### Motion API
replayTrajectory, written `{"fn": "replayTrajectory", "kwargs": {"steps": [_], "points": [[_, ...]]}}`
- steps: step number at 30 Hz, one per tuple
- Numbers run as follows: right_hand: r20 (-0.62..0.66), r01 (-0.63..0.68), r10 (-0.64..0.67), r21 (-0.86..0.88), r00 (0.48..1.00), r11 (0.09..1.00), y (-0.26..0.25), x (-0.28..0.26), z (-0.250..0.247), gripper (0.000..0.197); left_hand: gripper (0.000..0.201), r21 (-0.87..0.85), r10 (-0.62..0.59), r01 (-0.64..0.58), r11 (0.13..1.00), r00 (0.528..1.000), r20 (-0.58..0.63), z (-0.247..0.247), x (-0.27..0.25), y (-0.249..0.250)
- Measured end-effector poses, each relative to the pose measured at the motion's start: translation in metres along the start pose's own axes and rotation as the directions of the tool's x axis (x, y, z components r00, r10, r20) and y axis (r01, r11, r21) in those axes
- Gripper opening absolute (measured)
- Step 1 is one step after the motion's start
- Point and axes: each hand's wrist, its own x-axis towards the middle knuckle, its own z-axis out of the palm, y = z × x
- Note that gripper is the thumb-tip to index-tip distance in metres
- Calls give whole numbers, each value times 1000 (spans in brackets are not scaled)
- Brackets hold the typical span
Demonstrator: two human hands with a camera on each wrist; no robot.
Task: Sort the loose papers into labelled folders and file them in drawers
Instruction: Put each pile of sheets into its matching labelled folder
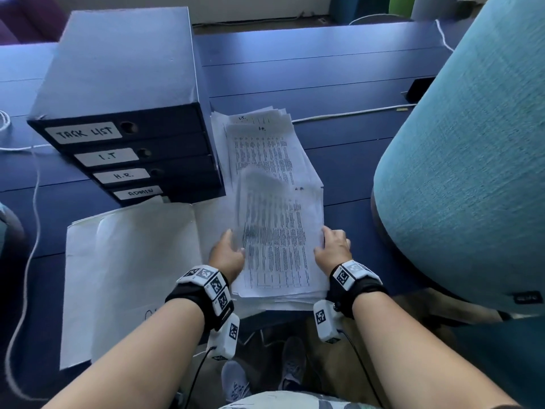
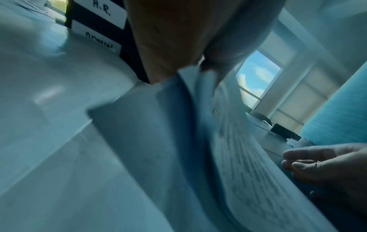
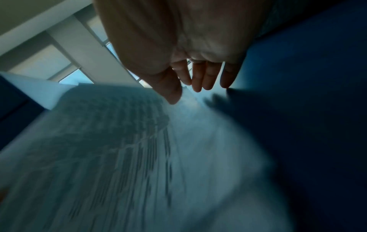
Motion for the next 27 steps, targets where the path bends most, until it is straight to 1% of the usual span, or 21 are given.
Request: {"fn": "replayTrajectory", "kwargs": {"steps": [1,2,3,4,5,6,7,8,10,11,13,14,15,17,19,20,21,23,24,25,27], "points": [[5,0,0,26,1000,1000,1,2,-3,56,43,-44,46,-47,998,999,-19,-5,-4,1],[14,-3,1,92,1000,996,2,6,-5,67,40,-95,84,-87,992,996,-37,-10,-7,0],[30,-11,5,212,1000,977,0,8,-10,77,39,-145,107,-114,983,993,-54,-17,-11,1],[50,-12,-8,389,999,921,-3,9,-15,85,39,-179,125,-136,974,990,-69,-23,-15,4],[69,-13,-32,566,997,825,-8,8,-20,92,38,-191,155,-172,967,983,-98,-30,-19,6],[78,-10,-61,690,995,723,-13,8,-24,94,37,-179,190,-212,961,973,-134,-38,-24,8],[87,-10,-86,757,993,653,-22,4,-30,87,35,-174,215,-242,955,963,-160,-45,-26,9],[87,0,-116,799,989,602,-32,2,-36,75,35,-185,222,-255,949,958,-180,-51,-27,8],[67,50,-204,852,977,521,-52,-6,-47,61,36,-168,237,-274,947,948,-211,-62,-28,8],[43,95,-260,863,965,496,-63,-11,-51,55,37,-149,248,-284,947,943,-222,-67,-30,8],[-49,199,-298,845,953,496,-86,-23,-59,29,39,-130,264,-307,943,925,-272,-74,-32,12],[-108,251,-297,828,949,501,-97,-28,-62,25,39,-115,274,-323,939,909,-315,-78,-32,14],[-176,314,-305,809,936,498,-107,-33,-65,25,39,-113,281,-340,934,891,-355,-81,-32,14],[-315,461,-349,724,883,514,-124,-43,-72,20,38,-166,303,-399,902,857,-417,-88,-31,17],[-400,559,-392,579,829,593,-135,-48,-78,23,36,-278,312,-451,848,849,-426,-94,-34,20],[-418,583,-407,536,812,611,-137,-50,-80,23,38,-334,314,-474,815,845,-433,-96,-35,21],[-436,606,-423,527,795,596,-138,-52,-80,22,41,-383,310,-490,783,841,-443,-97,-36,22],[-425,620,-452,551,784,558,-135,-55,-72,31,49,-453,290,-500,738,841,-456,-98,-38,19],[-403,608,-458,575,792,547,-131,-54,-64,34,51,-455,285,-498,738,842,-459,-97,-38,16],[-381,584,-446,601,810,546,-125,-52,-55,35,49,-431,281,-488,759,843,-459,-95,-38,13],[-349,526,-398,639,848,561,-118,-49,-41,31,38,-384,283,-483,787,836,-471,-92,-37,11]]}}
